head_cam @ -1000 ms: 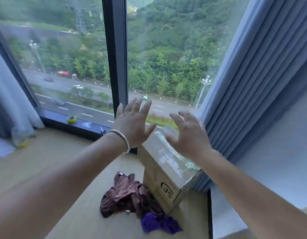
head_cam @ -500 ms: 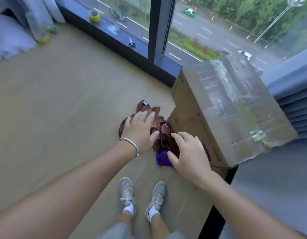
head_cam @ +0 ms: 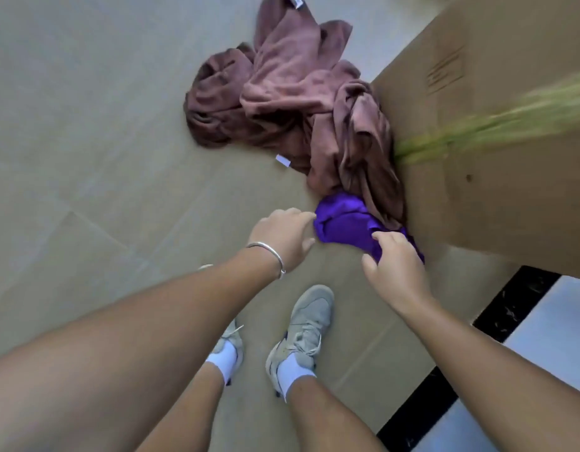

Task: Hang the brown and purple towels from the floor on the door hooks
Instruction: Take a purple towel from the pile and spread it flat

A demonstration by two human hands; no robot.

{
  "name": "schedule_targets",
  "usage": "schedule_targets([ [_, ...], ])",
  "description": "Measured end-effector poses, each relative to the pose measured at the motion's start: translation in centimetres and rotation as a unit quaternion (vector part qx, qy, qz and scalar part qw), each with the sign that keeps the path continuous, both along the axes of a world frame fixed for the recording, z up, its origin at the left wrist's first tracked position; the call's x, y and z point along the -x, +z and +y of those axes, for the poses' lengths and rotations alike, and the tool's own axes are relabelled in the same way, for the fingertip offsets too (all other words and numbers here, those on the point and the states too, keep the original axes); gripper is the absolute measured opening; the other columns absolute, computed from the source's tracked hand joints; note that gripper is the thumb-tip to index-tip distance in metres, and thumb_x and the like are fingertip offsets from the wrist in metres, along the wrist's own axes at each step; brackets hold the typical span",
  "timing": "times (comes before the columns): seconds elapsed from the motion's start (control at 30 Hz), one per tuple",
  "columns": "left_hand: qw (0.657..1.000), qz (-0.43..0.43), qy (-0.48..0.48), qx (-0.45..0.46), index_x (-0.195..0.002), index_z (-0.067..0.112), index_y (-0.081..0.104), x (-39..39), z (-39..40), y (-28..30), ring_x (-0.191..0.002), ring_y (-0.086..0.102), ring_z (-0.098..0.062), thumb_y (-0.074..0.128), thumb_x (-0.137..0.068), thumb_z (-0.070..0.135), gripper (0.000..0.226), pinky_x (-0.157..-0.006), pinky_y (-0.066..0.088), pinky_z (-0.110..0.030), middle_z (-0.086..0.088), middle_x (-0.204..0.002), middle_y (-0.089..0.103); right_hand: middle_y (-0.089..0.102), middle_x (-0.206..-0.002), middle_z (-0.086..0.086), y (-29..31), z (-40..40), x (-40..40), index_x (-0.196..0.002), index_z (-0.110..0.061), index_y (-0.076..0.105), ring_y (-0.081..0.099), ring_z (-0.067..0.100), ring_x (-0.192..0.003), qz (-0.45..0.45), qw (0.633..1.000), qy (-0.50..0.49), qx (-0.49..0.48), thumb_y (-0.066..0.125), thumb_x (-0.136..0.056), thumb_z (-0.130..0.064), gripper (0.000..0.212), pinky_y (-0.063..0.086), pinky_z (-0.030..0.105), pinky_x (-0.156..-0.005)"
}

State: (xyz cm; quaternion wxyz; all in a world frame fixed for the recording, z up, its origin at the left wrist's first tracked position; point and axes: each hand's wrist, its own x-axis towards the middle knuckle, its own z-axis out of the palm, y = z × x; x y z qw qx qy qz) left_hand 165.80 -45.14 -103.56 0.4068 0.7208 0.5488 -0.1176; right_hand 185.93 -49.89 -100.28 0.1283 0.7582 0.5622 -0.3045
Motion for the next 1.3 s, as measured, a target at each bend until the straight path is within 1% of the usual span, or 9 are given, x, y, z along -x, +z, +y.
schedule_targets([
  [0.13,0.99,-0.052,0.111,0.072,-0.132,0.032,0.052,-3.0,-2.2,-8.5,-0.116,0.055,-0.024,0.061,-0.089,0.038,0.045,-0.093,0.046,-0.038,0.0,-0.125,0.059,0.056,-0.123,0.014,-7.2,-0.7,-3.5,-0.123,-0.009,0.059,0.05,0.034,-0.116,-0.032,0.994,-0.085,-0.055,0.066,-0.083,-0.015,0.041,0.042,0.044,-0.097],
  [0.27,0.955,-0.114,0.249,0.11,-0.127,0.027,0.058,-6.5,-2.8,-13.2,-0.106,0.059,-0.02,0.071,-0.082,0.035,0.047,-0.091,0.047,-0.036,-0.002,-0.114,0.062,0.048,-0.128,0.011,-11.1,-1.7,-6.1,-0.128,-0.013,0.052,0.047,0.031,-0.118,-0.057,0.98,-0.145,-0.121,0.072,-0.079,-0.018,0.053,0.043,0.043,-0.095],
  [0.43,0.977,-0.141,0.158,0.032,-0.123,0.029,0.058,-10.1,-3.6,-14.9,-0.099,0.059,-0.021,0.068,-0.084,0.035,0.041,-0.078,0.05,-0.038,0.002,-0.109,0.057,0.049,-0.129,0.009,-13.8,-2.6,-6.5,-0.131,-0.01,0.045,0.054,0.024,-0.112,0.004,0.968,-0.191,-0.162,0.074,-0.078,-0.014,0.061,0.046,0.039,-0.093],
  [0.57,0.972,-0.174,0.154,0.04,-0.126,0.03,0.056,-12.2,-4.0,-14.5,-0.099,0.058,-0.014,0.069,-0.082,0.043,0.047,-0.08,0.049,-0.033,0.006,-0.109,0.058,0.063,-0.088,-0.006,-14.5,-2.2,-6.2,-0.12,-0.012,0.046,0.064,0.02,-0.084,0.012,0.947,-0.279,-0.159,0.074,-0.077,-0.017,0.052,0.046,0.033,-0.078],
  [0.73,0.969,-0.16,0.17,0.081,-0.124,0.031,0.059,-13.8,-2.3,-14.8,-0.109,0.057,-0.016,0.065,-0.083,0.046,0.044,-0.086,0.048,-0.035,0.004,-0.118,0.061,0.067,-0.082,-0.006,-15.0,-1.6,-6.1,-0.11,-0.019,0.054,0.063,0.012,-0.069,0.093,0.916,-0.377,-0.105,0.077,-0.075,-0.016,0.042,0.053,0.04,-0.079],
  [0.87,0.946,-0.165,0.267,0.081,-0.1,0.024,0.069,-12.8,-0.8,-14.5,-0.097,0.064,-0.024,0.057,-0.088,0.025,0.017,-0.084,0.051,-0.038,0.001,-0.098,0.072,0.062,-0.079,-0.005,-14.1,-2.2,-5.5,-0.088,-0.022,0.067,0.061,0.017,-0.073,0.095,0.945,-0.295,-0.106,0.071,-0.08,-0.019,0.009,0.052,0.043,-0.079],
  [1.03,0.906,-0.27,0.321,0.054,-0.094,0.013,0.054,-8.9,-1.9,-11.9,-0.079,0.059,-0.032,0.048,-0.091,0.014,0.007,-0.075,0.048,-0.045,-0.005,-0.082,0.066,0.058,-0.101,-0.009,-11.5,-1.9,-3.2,-0.086,-0.015,0.059,0.051,0.018,-0.103,0.111,0.955,-0.118,-0.248,0.059,-0.082,-0.011,0.005,0.037,0.028,-0.092],
  [1.17,0.85,-0.329,0.41,0.02,-0.086,0.024,0.05,-5.2,-1.2,-8.9,-0.064,0.053,-0.03,0.043,-0.088,0.018,0.009,-0.066,0.047,-0.047,-0.006,-0.069,0.059,0.06,-0.095,-0.01,-9.6,-0.5,-1.1,-0.097,-0.019,0.056,0.057,0.019,-0.094,0.153,0.955,-0.119,-0.225,0.056,-0.085,-0.014,0.013,0.043,0.032,-0.083],
  [1.3,0.85,-0.317,0.42,-0.035,-0.087,0.032,0.049,-0.9,0.2,-6.2,-0.063,0.055,-0.031,0.043,-0.09,0.019,0.014,-0.062,0.048,-0.052,-0.008,-0.071,0.06,0.064,-0.099,-0.001,-8.0,1.1,1.1,-0.098,-0.017,0.06,0.059,0.024,-0.096,0.143,0.97,-0.068,-0.184,0.055,-0.074,0.003,0.032,0.047,0.039,-0.082],
])
